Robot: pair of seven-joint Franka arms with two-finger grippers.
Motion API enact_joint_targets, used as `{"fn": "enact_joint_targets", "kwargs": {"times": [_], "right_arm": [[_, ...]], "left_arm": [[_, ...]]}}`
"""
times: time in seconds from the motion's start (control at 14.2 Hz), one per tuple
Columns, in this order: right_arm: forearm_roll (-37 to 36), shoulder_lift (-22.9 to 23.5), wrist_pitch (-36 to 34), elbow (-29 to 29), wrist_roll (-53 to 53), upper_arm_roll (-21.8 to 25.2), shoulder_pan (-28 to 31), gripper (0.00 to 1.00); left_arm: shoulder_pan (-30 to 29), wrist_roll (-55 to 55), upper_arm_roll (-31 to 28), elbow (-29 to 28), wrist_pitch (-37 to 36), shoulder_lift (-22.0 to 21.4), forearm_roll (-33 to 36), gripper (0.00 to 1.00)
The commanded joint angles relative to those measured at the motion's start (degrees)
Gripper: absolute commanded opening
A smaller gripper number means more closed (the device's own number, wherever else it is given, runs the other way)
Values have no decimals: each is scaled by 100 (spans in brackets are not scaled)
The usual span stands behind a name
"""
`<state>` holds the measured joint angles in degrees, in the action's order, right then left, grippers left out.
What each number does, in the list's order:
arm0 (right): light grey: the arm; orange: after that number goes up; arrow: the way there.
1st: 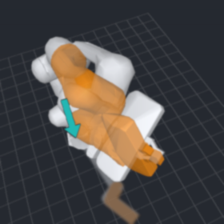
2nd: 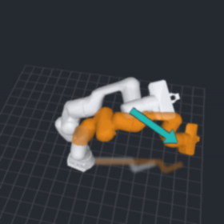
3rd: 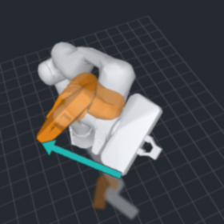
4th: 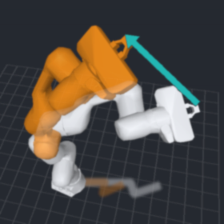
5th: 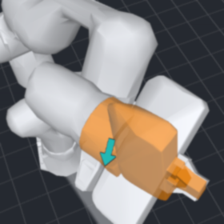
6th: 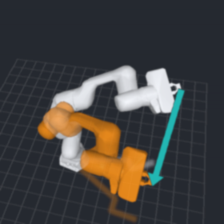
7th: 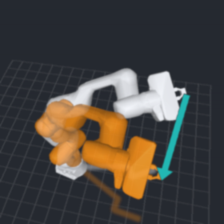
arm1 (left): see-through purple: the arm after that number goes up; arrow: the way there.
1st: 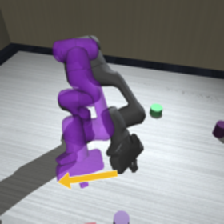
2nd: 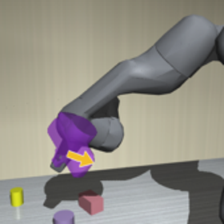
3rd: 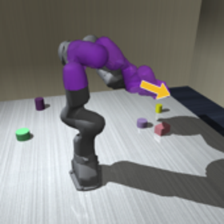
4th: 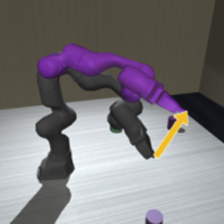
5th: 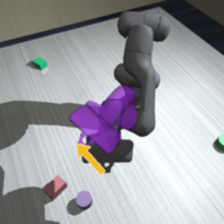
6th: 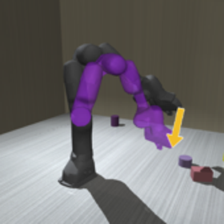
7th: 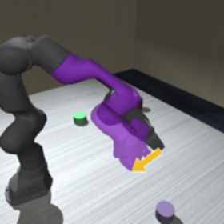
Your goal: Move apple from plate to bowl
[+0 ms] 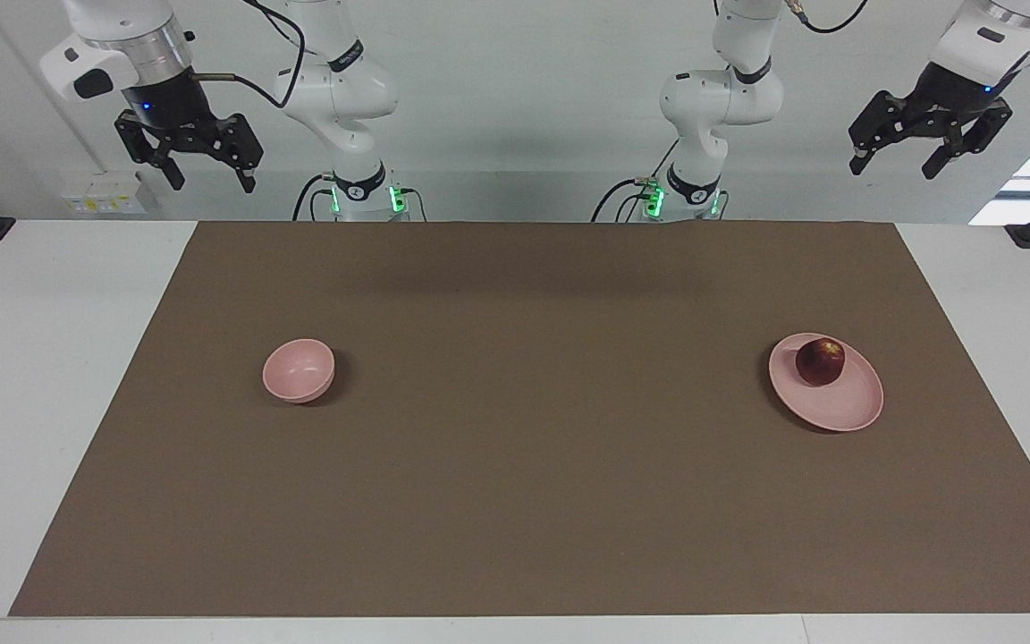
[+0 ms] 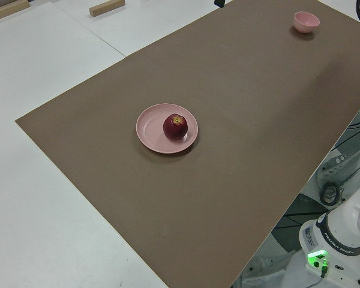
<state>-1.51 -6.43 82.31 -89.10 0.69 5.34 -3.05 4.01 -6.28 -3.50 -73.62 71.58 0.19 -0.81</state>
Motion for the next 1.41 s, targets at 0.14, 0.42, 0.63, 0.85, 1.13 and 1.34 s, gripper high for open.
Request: {"fn": "enact_joint_targets", "kwargs": {"times": [0.14,0.42,0.63,0.85,1.13,1.34], "right_arm": [[-77,-104,-48,-98,-209,-15,42,100],[-77,-104,-48,-98,-209,-15,50,100],[-77,-104,-48,-99,-209,-15,51,100],[-77,-113,-48,-107,-218,-15,51,100],[-77,-113,-48,-107,-218,-15,59,100],[-77,-113,-48,-116,-218,-15,59,100]], "left_arm": [[65,21,-55,-232,40,-177,-16,100],[91,48,-55,-232,23,-186,-16,100],[82,57,-55,-232,5,-186,-16,100],[82,48,-63,-232,5,-186,-16,100],[82,65,-63,-232,5,-186,-16,100],[108,74,-37,-249,-65,-195,-24,100]]}}
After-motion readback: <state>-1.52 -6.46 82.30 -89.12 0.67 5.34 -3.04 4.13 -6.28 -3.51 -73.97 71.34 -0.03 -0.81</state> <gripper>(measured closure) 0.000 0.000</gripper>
